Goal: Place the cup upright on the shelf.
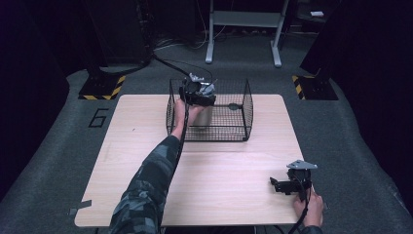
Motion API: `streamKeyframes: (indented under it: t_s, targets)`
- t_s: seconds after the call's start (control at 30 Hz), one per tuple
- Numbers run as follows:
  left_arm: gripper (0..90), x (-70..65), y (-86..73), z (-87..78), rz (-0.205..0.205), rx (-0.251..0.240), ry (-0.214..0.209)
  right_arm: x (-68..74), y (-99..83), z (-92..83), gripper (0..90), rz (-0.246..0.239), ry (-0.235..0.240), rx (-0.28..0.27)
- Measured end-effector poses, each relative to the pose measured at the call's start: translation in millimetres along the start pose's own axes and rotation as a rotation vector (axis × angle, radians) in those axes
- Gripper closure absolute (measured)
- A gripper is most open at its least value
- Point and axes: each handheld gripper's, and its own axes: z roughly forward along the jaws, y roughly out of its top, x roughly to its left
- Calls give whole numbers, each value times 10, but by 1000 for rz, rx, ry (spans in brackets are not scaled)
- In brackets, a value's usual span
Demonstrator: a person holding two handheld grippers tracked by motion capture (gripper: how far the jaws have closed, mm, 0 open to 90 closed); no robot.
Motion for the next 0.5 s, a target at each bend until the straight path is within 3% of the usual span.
streamKeyframes:
  t_s: [0.1, 0.27, 0.37, 0.5]
  targets:
    - [36, -11, -33, 35, -14, 4, -2, 0, 0, 0, 0, 0, 0, 0]
    - [36, -15, -73, 86, 1, 33, 7, 1, 0, -1, 0, 2, 0, 0]
    - [36, -42, -101, 118, -17, 26, 5, 1, 0, -1, 0, 2, 0, 1]
    - [36, -58, -133, 137, 4, 38, 5, 1, 0, -1, 0, 2, 0, 1]
